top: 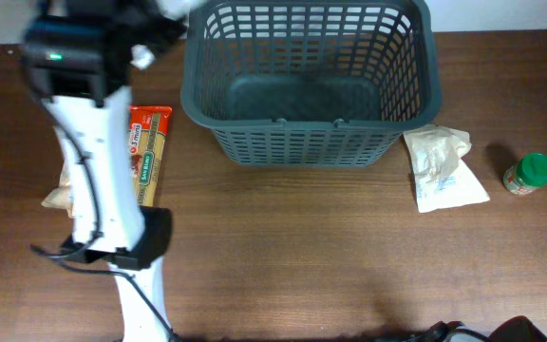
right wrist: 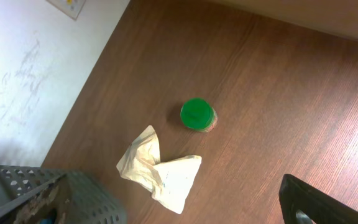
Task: Pack container
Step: 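Lift the tissue pack with the left gripper and drop it into the basket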
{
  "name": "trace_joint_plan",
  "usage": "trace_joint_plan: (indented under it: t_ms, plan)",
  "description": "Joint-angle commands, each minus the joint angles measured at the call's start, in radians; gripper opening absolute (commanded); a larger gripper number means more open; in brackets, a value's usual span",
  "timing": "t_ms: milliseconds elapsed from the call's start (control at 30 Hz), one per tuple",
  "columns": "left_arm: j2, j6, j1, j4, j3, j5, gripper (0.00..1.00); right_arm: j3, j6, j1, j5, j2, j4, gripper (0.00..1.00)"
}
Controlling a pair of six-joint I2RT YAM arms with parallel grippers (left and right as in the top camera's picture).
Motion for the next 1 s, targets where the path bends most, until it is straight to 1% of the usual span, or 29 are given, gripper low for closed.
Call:
trace_joint_plan:
  t_ms: [0, 67, 133, 200, 300, 400, 533, 667, 700, 733, 767, 800, 833, 900, 933, 967]
  plan:
    - [-0.003, 0.436, -0.126, 0.023, -0.045, 0.123, 0.02, 0.007, 0.009, -0.005, 0.013, 0.0, 0.0, 0.99]
    - [0.013, 0.446, -0.16, 0.078, -0.105, 0.151, 0.02, 0.007, 0.009, -0.005, 0.013, 0.0, 0.0, 0.99]
    - [0.053, 0.446, -0.19, 0.172, -0.209, 0.163, 0.02, 0.007, 0.009, -0.005, 0.013, 0.0, 0.0, 0.99]
    - [0.092, 0.457, -0.196, 0.225, -0.275, 0.168, 0.02, 0.007, 0.009, -0.005, 0.013, 0.0, 0.0, 0.99]
    - [0.154, 0.49, -0.197, 0.256, -0.347, 0.167, 0.02, 0.007, 0.009, -0.005, 0.013, 0.0, 0.0, 0.99]
    - [0.211, 0.489, -0.196, 0.267, -0.38, 0.127, 0.02, 0.007, 0.009, -0.005, 0.013, 0.0, 0.0, 0.99]
    - [0.305, 0.438, -0.197, 0.284, -0.381, -0.022, 0.02, 0.007, 0.009, -0.005, 0.013, 0.0, 0.0, 0.99]
    - [0.354, 0.425, -0.197, 0.314, -0.381, -0.055, 0.02, 0.007, 0.009, -0.005, 0.013, 0.0, 0.0, 0.99]
    - [0.359, 0.42, -0.197, 0.32, -0.381, -0.055, 0.05, 0.007, 0.009, -0.005, 0.013, 0.0, 0.0, 0.99]
    - [0.36, 0.416, -0.198, 0.32, -0.381, -0.054, 0.11, 0.007, 0.009, -0.005, 0.013, 0.0, 0.0, 0.99]
    - [0.36, 0.409, -0.198, 0.32, -0.381, -0.055, 0.22, 0.007, 0.009, -0.005, 0.013, 0.0, 0.0, 0.99]
    - [0.358, 0.398, -0.198, 0.323, -0.38, -0.06, 0.38, 0.007, 0.009, -0.005, 0.013, 0.0, 0.0, 0.99]
    - [0.354, 0.385, -0.198, 0.326, -0.378, -0.069, 0.99, 0.007, 0.009, -0.005, 0.013, 0.0, 0.0, 0.99]
    - [0.336, 0.319, -0.198, 0.327, -0.377, -0.063, 0.99, 0.007, 0.009, -0.005, 0.013, 0.0, 0.0, 0.99]
    - [0.312, 0.266, -0.198, 0.327, -0.377, -0.045, 0.99, 0.007, 0.009, -0.005, 0.013, 0.0, 0.0, 0.99]
    - [0.277, 0.211, -0.196, 0.326, -0.377, 0.006, 0.99, 0.007, 0.009, -0.005, 0.013, 0.0, 0.0, 0.99]
